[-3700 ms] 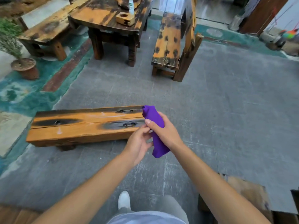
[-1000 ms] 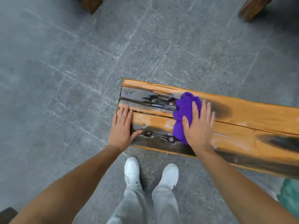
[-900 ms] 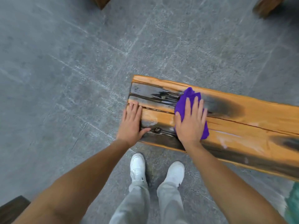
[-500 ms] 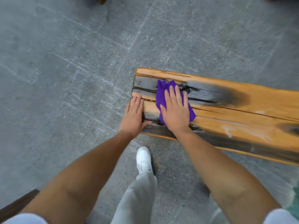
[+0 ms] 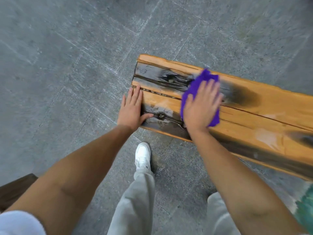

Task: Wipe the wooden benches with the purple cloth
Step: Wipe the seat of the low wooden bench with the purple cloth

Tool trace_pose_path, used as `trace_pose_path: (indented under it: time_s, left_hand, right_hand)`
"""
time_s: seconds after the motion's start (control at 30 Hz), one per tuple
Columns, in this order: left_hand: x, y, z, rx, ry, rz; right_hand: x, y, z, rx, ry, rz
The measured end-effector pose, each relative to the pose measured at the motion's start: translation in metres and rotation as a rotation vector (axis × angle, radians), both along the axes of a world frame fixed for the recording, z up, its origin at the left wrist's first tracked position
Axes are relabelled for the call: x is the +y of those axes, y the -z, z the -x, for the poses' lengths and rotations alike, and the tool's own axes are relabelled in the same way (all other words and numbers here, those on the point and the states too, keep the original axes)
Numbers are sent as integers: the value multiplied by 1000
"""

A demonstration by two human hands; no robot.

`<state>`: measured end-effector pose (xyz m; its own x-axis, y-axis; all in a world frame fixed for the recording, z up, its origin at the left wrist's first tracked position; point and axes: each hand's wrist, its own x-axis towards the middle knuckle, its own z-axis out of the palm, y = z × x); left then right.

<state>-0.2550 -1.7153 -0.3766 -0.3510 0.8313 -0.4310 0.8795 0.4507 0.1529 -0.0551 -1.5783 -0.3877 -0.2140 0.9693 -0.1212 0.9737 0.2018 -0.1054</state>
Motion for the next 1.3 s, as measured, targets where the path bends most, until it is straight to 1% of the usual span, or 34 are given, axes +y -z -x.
trace_pose_path:
  time_s: [0.07, 0.13, 0.2, 0.27, 0.33, 0.37, 0.43, 0.47, 0.53, 0.57, 0.63, 0.67, 0.73, 0.77, 0.83, 0.87, 0.93, 0.97, 1.03, 1.1, 1.17, 1.23, 1.27, 1.3]
  left_hand:
    - [-6, 0, -1, -43, 5, 10]
    - [-16, 5, 7, -26, -25, 6]
    - [-16, 4, 20, -3, -50, 9]
    - [-26, -1, 36, 55, -68, -7]
    - [-32, -3, 10, 54, 2, -83]
    - [-40, -8, 10, 62, 47, -104]
    - [-14, -7, -67, -59, 185, -174]
    - [-10, -7, -82, -72, 235, -154]
    - [28, -8, -167, -138, 286, -181]
    - [29, -9, -173, -125, 269, -167]
    - [59, -5, -244, -155, 257, -160]
    - [54, -6, -244, -143, 246, -135]
    - [80, 0, -306, -152, 300, -127]
    - [72, 2, -299, -132, 304, -101]
    - [100, 12, -351, -120, 303, -114]
    - [97, 14, -345, -103, 275, -93]
    - [124, 19, -399, -123, 252, -58]
    - [123, 21, -400, -121, 235, -54]
    - [128, 15, -431, -122, 262, 20]
    - [115, 12, -438, -115, 249, 30]
    - [118, 10, -453, -127, 223, 75]
    - [139, 8, -451, -105, 242, 91]
    - [145, 10, -456, -120, 240, 107]
    - [148, 6, -444, -102, 226, 119]
  right_hand:
    - [-31, 1, 58, 18, -192, 6]
    - [-62, 5, 107, 113, -317, 56]
    - [-68, 6, 115, 179, -423, 101]
    - [-64, 14, 95, 189, -508, 61]
    - [-56, 20, 22, 166, -429, 79]
    - [-59, 22, 5, 170, -418, 61]
    - [-40, 22, -96, 72, -326, 55]
    - [-38, 28, -114, 61, -304, 44]
    - [-13, 20, -199, 4, -192, 50]
    - [-15, 22, -202, 3, -162, 62]
    - [4, 19, -278, -47, -94, 54]
    - [1, 22, -280, -22, -75, 60]
    - [21, 18, -353, -33, 34, 47]
    - [14, 19, -348, -20, 59, 48]
    - [45, 16, -414, -64, 115, 45]
    - [50, 16, -417, -62, 114, 42]
    - [90, 10, -505, -101, 172, 19]
    - [100, 6, -525, -127, 202, -6]
    - [125, 3, -578, -97, 380, 23]
    - [143, 4, -575, -82, 521, 27]
    - [168, 4, -544, -63, 509, 7]
    - [187, 11, -490, -25, 328, -34]
    - [187, 11, -471, -42, 205, -23]
    - [181, 14, -437, -29, 63, -8]
